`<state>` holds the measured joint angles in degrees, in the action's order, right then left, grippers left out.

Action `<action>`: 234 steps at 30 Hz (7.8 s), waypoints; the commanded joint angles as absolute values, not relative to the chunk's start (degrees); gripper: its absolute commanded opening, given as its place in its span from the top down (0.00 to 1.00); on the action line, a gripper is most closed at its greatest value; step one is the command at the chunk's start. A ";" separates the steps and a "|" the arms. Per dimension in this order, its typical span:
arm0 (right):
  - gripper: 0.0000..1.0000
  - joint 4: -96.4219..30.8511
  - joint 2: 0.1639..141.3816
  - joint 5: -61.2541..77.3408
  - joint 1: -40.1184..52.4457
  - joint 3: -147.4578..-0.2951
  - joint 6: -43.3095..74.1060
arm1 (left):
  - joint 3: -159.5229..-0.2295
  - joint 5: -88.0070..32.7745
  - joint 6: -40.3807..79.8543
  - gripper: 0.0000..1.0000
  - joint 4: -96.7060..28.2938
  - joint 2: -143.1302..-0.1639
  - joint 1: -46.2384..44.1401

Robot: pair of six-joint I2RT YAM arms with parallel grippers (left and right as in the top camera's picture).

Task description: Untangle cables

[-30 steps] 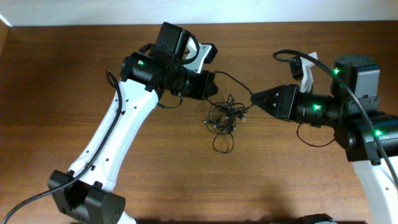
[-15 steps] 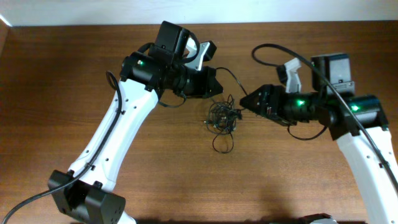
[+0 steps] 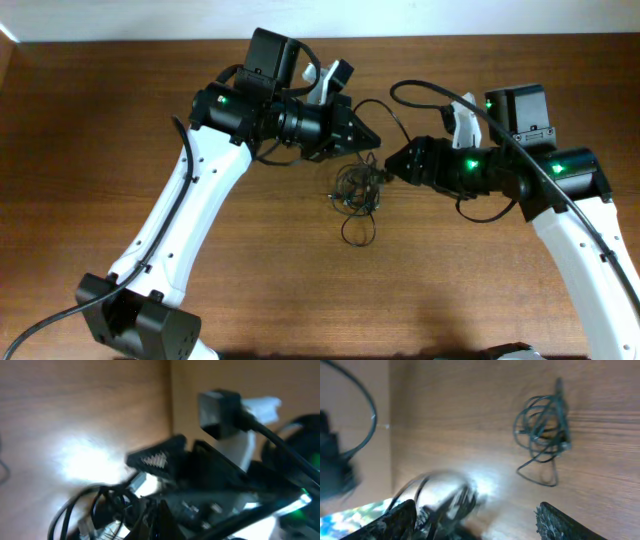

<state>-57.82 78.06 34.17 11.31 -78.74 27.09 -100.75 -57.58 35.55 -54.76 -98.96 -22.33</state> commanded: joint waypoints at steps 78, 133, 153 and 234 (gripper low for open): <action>0.07 -72.58 87.79 1.52 8.32 -81.30 33.69 | -100.55 -38.96 24.73 1.00 -61.76 -99.42 -12.58; 0.02 -79.13 88.82 -9.96 15.25 -88.82 39.62 | -100.60 -83.57 38.06 1.00 -34.15 -99.31 -9.85; 0.02 -82.89 88.82 -18.79 15.25 -88.82 39.51 | -100.57 -36.18 29.82 1.00 -59.27 -99.31 -9.56; 0.02 -68.01 92.27 33.23 17.26 -88.66 17.80 | -100.60 -85.54 30.61 1.00 -42.87 -99.20 -6.98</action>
